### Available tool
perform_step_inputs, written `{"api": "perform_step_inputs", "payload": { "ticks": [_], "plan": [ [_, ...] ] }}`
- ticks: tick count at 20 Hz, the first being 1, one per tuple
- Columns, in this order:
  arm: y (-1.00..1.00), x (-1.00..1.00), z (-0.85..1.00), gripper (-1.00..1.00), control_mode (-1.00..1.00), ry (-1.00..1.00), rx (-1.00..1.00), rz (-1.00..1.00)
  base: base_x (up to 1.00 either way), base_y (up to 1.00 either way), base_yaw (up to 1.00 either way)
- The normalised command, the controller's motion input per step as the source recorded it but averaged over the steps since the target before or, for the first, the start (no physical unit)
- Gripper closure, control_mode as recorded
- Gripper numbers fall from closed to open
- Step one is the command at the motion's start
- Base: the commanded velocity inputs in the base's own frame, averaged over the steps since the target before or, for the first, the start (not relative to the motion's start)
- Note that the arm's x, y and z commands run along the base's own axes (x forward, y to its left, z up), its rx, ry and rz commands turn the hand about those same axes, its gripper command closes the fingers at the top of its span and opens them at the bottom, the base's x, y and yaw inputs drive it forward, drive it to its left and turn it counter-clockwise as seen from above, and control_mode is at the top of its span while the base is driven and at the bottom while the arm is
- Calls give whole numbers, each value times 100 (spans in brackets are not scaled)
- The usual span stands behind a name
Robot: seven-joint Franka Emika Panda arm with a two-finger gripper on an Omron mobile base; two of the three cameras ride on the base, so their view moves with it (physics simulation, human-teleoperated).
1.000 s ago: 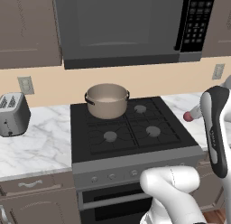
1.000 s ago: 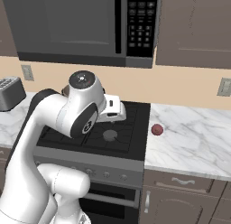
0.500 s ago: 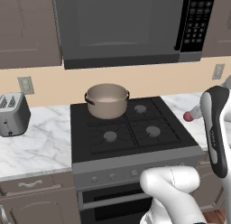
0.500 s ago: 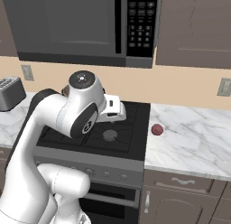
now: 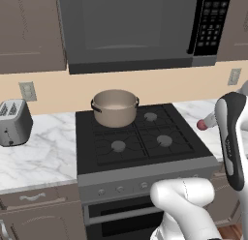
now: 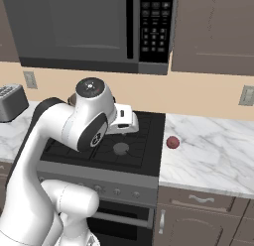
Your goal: Turn on the burner for the pot on the stove. Wait thirty seconds for the pot to heat up. Then add the onion to the pot.
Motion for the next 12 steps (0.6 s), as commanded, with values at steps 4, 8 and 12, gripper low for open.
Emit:
{"api": "perform_step_inputs", "payload": {
  "ticks": [4, 8, 12],
  "plan": [
    [0, 0, 0, -100, -100, 0, 0, 0, 0, 0, 0],
    [0, 0, 0, -100, -100, 0, 0, 0, 0, 0, 0],
    [0, 0, 0, -100, -100, 0, 0, 0, 0, 0, 0]
  ]
}}
